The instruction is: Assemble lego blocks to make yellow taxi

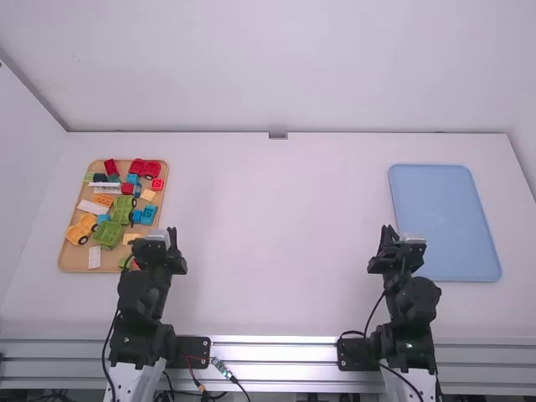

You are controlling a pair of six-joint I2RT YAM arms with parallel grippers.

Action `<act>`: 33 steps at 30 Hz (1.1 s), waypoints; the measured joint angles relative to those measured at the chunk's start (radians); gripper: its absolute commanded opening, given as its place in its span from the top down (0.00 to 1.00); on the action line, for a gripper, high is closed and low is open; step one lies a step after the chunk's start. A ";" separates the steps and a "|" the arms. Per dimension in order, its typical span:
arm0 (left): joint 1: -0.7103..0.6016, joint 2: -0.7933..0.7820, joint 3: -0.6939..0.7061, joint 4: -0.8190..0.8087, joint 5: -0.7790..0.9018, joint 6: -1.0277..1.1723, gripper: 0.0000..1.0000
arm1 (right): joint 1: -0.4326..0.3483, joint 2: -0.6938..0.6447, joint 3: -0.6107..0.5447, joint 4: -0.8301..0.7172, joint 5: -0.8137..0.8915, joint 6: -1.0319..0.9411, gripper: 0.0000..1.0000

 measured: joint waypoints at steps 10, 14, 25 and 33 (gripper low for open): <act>0.000 0.074 0.070 -0.063 -0.027 0.000 0.82 | 0.025 0.072 0.069 0.013 -0.052 -0.012 0.82; 0.000 0.102 0.101 -0.063 -0.028 0.000 0.79 | 0.026 0.102 0.098 0.040 -0.073 -0.032 0.79; 0.000 0.209 0.209 -0.058 -0.028 0.000 0.67 | 0.024 0.195 0.190 0.132 -0.150 -0.006 0.70; 0.000 0.306 0.305 -0.043 -0.028 0.000 0.57 | 0.018 0.264 0.264 0.095 -0.153 0.024 0.62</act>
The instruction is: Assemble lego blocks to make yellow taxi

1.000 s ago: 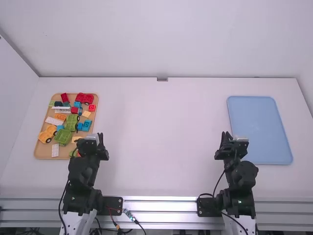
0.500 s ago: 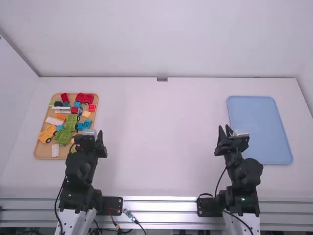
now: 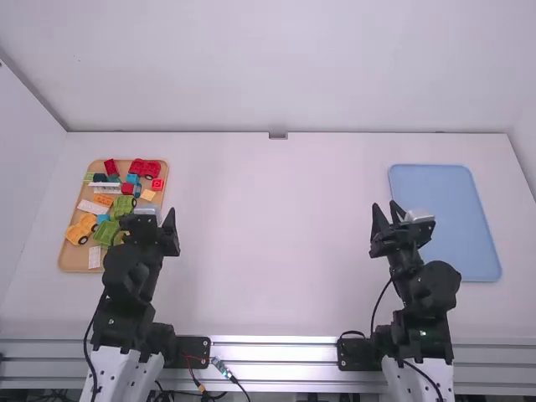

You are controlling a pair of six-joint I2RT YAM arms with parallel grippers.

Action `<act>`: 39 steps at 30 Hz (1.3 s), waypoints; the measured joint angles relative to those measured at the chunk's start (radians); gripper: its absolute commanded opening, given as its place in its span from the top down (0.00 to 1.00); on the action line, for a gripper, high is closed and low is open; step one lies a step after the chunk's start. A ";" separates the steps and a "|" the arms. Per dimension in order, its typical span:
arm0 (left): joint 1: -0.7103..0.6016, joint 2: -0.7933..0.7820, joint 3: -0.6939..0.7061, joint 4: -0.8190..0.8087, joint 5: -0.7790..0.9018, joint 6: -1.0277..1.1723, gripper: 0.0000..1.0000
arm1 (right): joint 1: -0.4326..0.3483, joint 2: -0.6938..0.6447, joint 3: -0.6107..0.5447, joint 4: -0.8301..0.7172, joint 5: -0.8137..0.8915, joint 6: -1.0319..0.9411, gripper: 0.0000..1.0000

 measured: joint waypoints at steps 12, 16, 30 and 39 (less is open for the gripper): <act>0.000 0.202 0.209 0.008 0.000 0.000 0.36 | 0.118 0.174 0.170 -0.171 0.132 0.007 0.44; 0.000 0.269 0.265 -0.065 0.000 0.001 0.29 | 0.146 0.239 0.232 -0.214 0.174 -0.002 0.36; 0.087 0.508 0.417 -0.235 0.001 0.092 0.07 | 0.158 0.494 0.283 -0.214 0.198 -0.013 0.13; 0.201 0.621 0.471 -0.240 0.048 0.154 0.01 | 0.158 0.603 0.283 -0.212 0.198 -0.013 0.02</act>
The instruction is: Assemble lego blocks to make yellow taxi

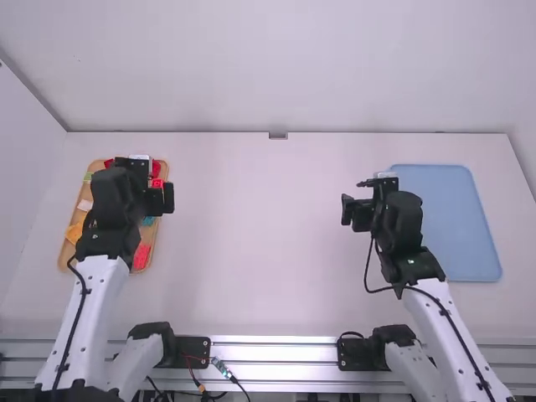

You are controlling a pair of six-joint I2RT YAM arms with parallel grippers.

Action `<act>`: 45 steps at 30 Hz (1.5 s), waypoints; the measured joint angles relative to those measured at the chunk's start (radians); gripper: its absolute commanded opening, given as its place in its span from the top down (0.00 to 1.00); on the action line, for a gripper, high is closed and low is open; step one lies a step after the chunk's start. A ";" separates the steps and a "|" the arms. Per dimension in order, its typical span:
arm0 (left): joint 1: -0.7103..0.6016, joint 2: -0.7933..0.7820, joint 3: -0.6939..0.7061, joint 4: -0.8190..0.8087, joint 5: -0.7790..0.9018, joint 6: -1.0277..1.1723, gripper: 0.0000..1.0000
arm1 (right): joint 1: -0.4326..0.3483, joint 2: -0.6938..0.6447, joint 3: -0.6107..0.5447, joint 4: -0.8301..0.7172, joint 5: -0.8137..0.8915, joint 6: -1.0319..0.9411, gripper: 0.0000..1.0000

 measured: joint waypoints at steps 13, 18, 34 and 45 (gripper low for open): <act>0.195 0.193 0.180 -0.132 0.171 0.042 0.01 | 0.002 0.055 0.000 0.008 -0.002 0.001 0.01; 0.280 0.275 0.267 -0.210 0.193 0.028 0.01 | 0.002 0.055 0.000 0.017 -0.002 -0.002 0.01; 0.457 0.481 0.391 -0.284 0.169 -0.046 0.01 | 0.002 0.055 0.000 0.027 -0.002 0.000 0.01; 0.458 0.504 0.391 -0.313 0.086 -0.055 0.01 | 0.002 0.055 0.000 0.027 0.000 -0.005 0.01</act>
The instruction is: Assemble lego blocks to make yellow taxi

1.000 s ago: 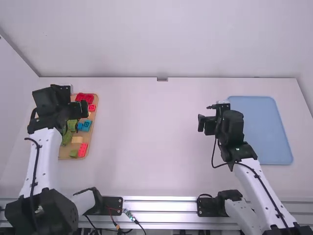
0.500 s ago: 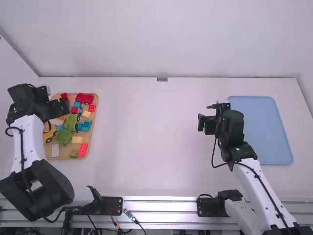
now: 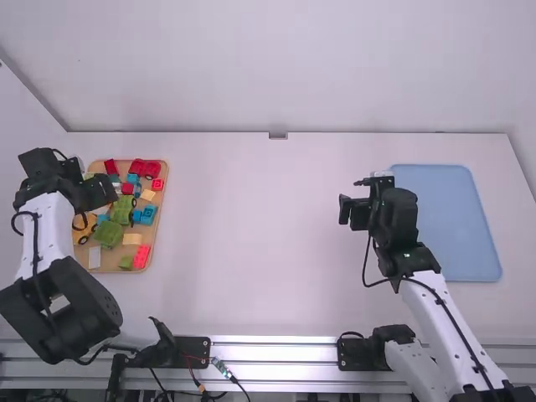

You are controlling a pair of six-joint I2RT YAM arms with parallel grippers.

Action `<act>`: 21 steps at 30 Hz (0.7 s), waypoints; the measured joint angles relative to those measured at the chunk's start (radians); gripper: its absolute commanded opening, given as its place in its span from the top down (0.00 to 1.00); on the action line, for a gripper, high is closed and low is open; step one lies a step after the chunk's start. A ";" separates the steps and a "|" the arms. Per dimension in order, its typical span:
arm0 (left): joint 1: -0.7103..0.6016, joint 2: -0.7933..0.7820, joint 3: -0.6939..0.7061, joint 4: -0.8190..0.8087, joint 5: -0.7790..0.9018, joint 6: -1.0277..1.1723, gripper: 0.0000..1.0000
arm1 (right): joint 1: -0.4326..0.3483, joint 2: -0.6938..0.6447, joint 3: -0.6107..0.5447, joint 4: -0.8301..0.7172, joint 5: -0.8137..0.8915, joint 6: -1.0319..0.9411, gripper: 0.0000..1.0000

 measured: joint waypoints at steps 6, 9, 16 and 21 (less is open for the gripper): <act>0.006 0.000 -0.002 0.051 -0.023 0.089 0.01 | 0.000 0.000 0.000 0.013 -0.001 0.001 0.01; 0.032 0.000 -0.006 0.122 0.044 0.171 0.01 | 0.000 0.000 0.000 0.014 0.000 -0.001 0.01; 0.158 0.000 -0.010 0.114 0.188 0.338 0.01 | 0.000 0.000 0.000 0.013 0.001 -0.001 0.01; 0.227 0.000 -0.010 0.074 0.270 0.530 0.01 | 0.000 0.000 0.000 0.012 0.000 -0.003 0.01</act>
